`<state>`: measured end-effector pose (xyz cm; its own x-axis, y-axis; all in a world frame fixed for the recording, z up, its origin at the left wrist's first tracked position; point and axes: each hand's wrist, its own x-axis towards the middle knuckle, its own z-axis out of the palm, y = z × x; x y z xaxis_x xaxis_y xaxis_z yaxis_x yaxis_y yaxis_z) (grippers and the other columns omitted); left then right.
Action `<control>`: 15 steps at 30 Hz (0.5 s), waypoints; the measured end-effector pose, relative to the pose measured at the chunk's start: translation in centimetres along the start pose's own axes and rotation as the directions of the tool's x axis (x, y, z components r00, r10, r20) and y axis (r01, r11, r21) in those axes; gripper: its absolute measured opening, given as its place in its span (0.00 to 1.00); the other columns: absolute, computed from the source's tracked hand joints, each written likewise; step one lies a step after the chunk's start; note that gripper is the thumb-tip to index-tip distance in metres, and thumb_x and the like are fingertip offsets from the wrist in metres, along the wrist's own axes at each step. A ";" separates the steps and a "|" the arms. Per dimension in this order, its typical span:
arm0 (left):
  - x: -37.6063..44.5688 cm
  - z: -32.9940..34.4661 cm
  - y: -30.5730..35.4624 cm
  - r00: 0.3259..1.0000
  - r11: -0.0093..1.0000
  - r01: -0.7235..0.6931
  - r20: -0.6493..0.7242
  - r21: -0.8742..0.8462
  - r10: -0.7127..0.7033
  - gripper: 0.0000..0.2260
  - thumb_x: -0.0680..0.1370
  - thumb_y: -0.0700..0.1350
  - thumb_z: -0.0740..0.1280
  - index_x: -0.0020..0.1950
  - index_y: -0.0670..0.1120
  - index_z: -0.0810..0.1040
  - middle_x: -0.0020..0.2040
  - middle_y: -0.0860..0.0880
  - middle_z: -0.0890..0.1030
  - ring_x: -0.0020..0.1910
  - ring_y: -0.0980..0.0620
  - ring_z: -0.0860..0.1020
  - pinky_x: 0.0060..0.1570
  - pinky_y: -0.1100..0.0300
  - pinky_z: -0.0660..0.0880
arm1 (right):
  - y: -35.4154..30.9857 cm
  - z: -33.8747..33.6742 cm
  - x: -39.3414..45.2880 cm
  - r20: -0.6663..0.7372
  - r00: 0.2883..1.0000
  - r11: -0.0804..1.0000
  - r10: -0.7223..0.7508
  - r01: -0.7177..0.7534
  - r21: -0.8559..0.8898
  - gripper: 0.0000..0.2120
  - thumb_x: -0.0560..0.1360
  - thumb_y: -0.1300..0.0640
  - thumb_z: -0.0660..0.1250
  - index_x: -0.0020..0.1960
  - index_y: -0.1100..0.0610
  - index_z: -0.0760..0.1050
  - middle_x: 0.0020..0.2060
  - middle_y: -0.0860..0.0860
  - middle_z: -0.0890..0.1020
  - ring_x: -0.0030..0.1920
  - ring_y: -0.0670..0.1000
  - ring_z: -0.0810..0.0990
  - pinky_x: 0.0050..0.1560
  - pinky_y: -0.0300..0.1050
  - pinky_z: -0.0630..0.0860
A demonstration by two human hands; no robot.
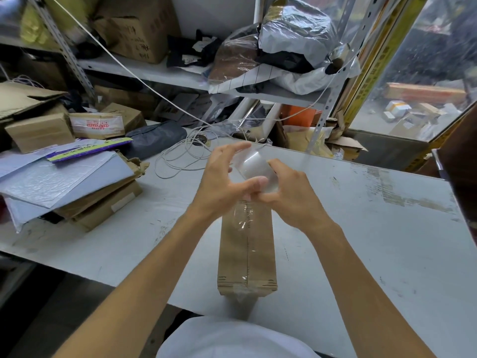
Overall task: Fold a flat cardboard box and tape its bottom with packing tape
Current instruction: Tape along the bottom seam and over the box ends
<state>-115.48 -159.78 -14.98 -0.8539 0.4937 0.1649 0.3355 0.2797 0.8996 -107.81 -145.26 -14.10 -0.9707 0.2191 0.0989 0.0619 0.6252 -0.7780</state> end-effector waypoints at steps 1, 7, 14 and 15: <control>0.4 -0.6 0.1 0.995 0.999 0.031 0.092 -0.020 -0.029 0.34 0.62 0.61 0.75 0.68 0.60 0.73 0.65 0.58 0.73 0.62 0.65 0.72 0.56 0.66 0.72 | 0.0 -0.4 0.0 0.039 0.999 0.999 -0.034 0.034 0.021 0.16 0.66 0.49 0.79 0.44 0.44 0.72 0.36 0.44 0.78 0.36 0.42 0.77 0.33 0.35 0.71; 1.3 -2.7 -0.4 0.961 0.919 0.207 0.248 -0.335 -0.126 0.27 0.60 0.58 0.79 0.55 0.51 0.78 0.56 0.47 0.79 0.47 0.49 0.83 0.44 0.58 0.79 | 0.5 -1.6 0.1 -0.056 0.994 0.972 -0.097 0.107 0.211 0.22 0.67 0.54 0.79 0.59 0.47 0.77 0.51 0.36 0.80 0.55 0.37 0.77 0.49 0.32 0.76; 0.2 -3.7 -1.4 0.955 0.874 0.197 0.288 -0.445 -0.068 0.18 0.64 0.50 0.78 0.50 0.49 0.79 0.51 0.46 0.81 0.48 0.49 0.80 0.39 0.58 0.79 | 0.8 -1.4 -0.1 -0.031 0.998 0.913 -0.048 0.056 0.404 0.24 0.67 0.47 0.74 0.62 0.46 0.76 0.55 0.38 0.81 0.61 0.43 0.77 0.57 0.50 0.80; 0.2 -3.8 -1.5 0.956 0.880 0.192 0.286 -0.435 -0.068 0.17 0.64 0.50 0.78 0.50 0.50 0.81 0.51 0.47 0.82 0.48 0.49 0.80 0.40 0.57 0.79 | 0.9 -1.3 -0.1 -0.033 0.999 0.905 -0.041 0.051 0.423 0.24 0.67 0.48 0.74 0.62 0.47 0.76 0.55 0.39 0.81 0.61 0.44 0.77 0.57 0.50 0.80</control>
<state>-117.65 -163.25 -14.72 -0.7252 0.6883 -0.0188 -0.0420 -0.0169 0.9990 -107.31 -143.71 -14.03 -0.9643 0.2179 0.1506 -0.0915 0.2596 -0.9614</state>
